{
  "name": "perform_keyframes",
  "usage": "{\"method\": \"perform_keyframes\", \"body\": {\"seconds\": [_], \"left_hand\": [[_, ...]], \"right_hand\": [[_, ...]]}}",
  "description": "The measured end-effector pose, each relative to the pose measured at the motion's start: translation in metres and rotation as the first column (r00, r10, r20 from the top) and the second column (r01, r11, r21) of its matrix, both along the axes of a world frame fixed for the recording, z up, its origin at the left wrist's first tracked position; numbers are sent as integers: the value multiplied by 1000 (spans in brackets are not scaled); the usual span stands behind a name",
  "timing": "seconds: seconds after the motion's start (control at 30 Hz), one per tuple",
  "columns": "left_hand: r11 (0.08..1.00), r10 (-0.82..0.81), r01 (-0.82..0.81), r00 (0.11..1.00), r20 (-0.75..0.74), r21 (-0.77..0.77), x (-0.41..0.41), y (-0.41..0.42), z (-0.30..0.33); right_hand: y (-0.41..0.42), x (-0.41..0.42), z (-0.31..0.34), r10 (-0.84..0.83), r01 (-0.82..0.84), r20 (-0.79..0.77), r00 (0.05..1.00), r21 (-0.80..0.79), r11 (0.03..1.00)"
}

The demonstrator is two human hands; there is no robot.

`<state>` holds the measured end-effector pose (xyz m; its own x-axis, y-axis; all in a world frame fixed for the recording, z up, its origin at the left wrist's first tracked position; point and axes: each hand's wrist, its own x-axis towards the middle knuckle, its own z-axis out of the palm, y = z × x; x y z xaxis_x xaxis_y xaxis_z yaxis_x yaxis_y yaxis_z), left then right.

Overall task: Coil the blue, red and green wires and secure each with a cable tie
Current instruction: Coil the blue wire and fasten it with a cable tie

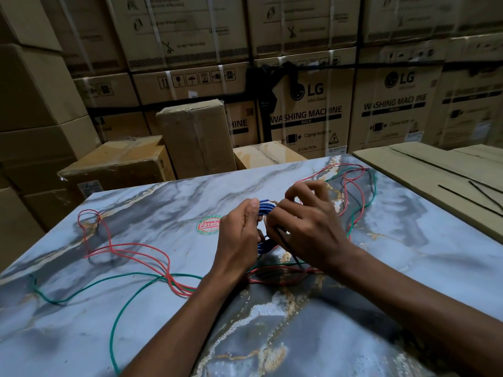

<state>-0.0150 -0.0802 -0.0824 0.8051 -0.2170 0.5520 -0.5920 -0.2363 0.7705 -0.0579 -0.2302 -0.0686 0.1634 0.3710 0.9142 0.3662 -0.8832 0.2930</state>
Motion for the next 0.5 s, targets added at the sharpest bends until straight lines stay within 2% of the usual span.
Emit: {"method": "perform_keyframes", "body": {"seconds": [0.23, 0.5], "left_hand": [[1000, -5, 5, 999, 51, 4, -1, -1, -1], [999, -7, 4, 996, 88, 39, -1, -2, -2]], "right_hand": [[-2, 1, 0, -35, 34, -21, 999, -30, 999], [0, -5, 3, 101, -105, -289, 952, 2, 994]]}}
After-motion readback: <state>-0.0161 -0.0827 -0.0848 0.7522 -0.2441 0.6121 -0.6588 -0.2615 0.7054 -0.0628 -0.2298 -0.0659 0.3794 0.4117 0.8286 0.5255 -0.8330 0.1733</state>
